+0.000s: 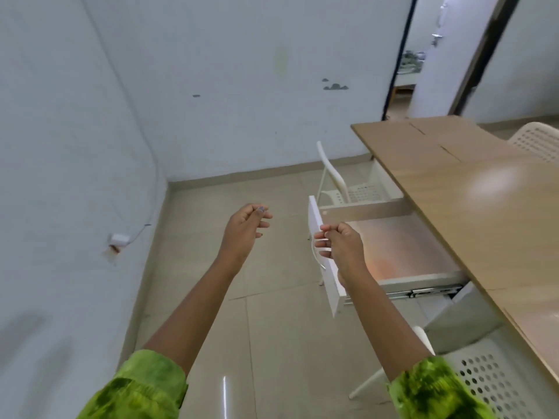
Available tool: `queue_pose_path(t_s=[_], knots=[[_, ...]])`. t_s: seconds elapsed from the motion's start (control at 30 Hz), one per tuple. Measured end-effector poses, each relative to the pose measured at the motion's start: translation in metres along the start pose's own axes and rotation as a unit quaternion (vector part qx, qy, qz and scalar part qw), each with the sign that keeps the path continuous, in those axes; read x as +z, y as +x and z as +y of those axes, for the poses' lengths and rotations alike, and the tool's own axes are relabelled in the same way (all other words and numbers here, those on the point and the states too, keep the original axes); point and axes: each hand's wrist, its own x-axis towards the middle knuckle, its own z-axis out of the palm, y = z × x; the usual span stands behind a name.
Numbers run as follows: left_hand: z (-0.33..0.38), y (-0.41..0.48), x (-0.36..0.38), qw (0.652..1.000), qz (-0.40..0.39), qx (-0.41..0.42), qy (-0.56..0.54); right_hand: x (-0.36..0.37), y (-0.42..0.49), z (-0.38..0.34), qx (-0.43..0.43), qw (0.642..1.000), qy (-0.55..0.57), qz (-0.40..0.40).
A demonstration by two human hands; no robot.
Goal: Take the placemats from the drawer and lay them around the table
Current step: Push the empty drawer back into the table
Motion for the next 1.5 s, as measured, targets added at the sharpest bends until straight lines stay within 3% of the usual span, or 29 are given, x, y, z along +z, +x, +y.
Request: queue_pose_path(t_s=[0.17, 0.3, 0.37, 0.57, 0.67, 0.83, 0.93, 1.07, 1.33, 1.5], knots=[[-0.041, 0.084, 0.029, 0.989, -0.114, -0.080, 0.047, 0.003, 0.059, 0.015, 0.068, 0.994, -0.039, 0.077], [-0.081, 0.152, 0.051, 0.936, -0.266, -0.136, 0.188, 0.009, 0.096, 0.031, 0.164, 0.977, -0.052, 0.125], [-0.096, 0.179, 0.061, 0.912, -0.318, -0.161, 0.204, 0.014, 0.110, 0.038, 0.207, 0.966, -0.058, 0.145], [-0.133, 0.240, 0.068, 0.853, -0.406, -0.328, 0.021, 0.047, 0.127, 0.070, 0.340, 0.918, -0.016, 0.205], [-0.143, 0.259, 0.078, 0.818, -0.426, -0.385, -0.037, 0.063, 0.126, 0.091, 0.381, 0.883, 0.111, 0.249], [-0.144, 0.289, 0.112, 0.787, -0.440, -0.425, -0.073, 0.074, 0.142, 0.115, 0.221, 0.769, 0.413, 0.435], [-0.140, 0.303, 0.135, 0.776, -0.447, -0.435, -0.093, 0.073, 0.159, 0.116, 0.161, 0.707, 0.475, 0.498], [-0.132, 0.315, 0.163, 0.755, -0.470, -0.448, -0.099, 0.054, 0.181, 0.119, 0.125, 0.652, 0.516, 0.541], [-0.121, 0.330, 0.247, 0.727, -0.514, -0.449, -0.074, -0.013, 0.220, 0.097, 0.060, 0.600, 0.554, 0.574], [-0.116, 0.332, 0.313, 0.728, -0.530, -0.434, -0.044, -0.058, 0.240, 0.085, -0.007, 0.570, 0.581, 0.580]])
